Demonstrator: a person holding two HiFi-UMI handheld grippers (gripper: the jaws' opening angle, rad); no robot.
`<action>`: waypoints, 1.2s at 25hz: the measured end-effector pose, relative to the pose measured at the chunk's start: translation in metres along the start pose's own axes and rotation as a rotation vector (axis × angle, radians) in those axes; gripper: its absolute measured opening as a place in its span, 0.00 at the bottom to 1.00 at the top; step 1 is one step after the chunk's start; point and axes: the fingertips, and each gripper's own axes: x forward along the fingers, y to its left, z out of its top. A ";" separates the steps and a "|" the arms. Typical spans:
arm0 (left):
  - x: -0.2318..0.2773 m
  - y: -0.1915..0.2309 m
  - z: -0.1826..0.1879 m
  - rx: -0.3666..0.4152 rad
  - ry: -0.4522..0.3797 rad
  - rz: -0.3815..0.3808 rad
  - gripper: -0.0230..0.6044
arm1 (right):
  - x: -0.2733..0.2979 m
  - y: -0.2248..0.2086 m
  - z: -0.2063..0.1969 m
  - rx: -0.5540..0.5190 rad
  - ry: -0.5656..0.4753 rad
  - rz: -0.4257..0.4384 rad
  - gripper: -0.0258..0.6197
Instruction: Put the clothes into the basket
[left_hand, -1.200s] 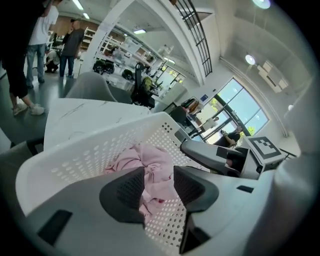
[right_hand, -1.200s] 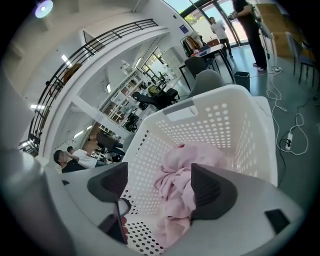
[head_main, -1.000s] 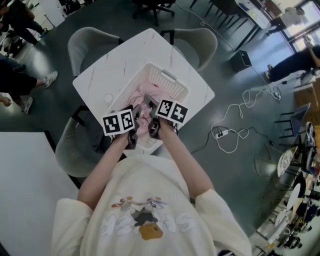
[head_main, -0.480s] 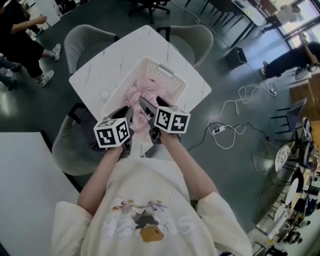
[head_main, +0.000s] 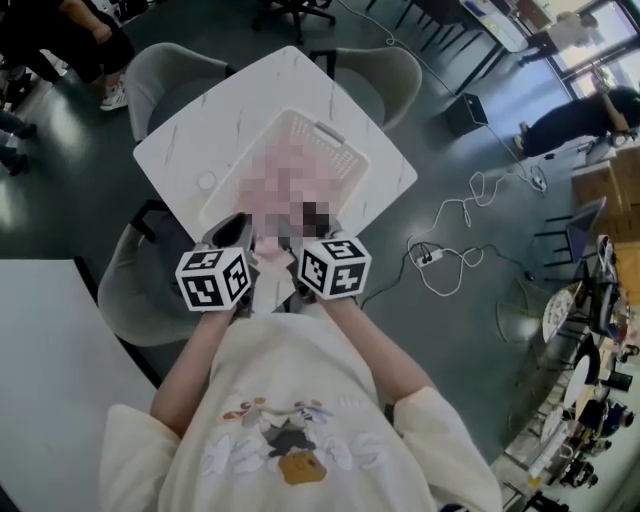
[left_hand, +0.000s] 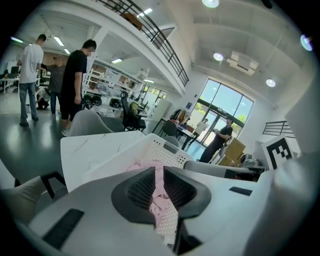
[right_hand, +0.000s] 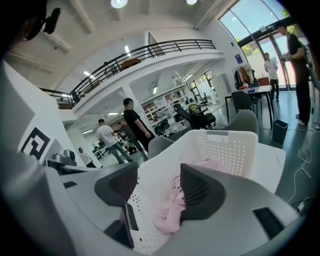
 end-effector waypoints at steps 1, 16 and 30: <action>-0.003 -0.002 0.001 0.012 -0.010 0.000 0.13 | -0.004 0.003 0.000 -0.015 -0.005 0.005 0.46; -0.077 -0.059 0.009 0.172 -0.176 -0.024 0.11 | -0.071 0.029 0.003 -0.118 -0.098 0.032 0.20; -0.109 -0.104 0.027 0.216 -0.303 -0.019 0.07 | -0.125 0.049 0.022 -0.135 -0.208 0.069 0.11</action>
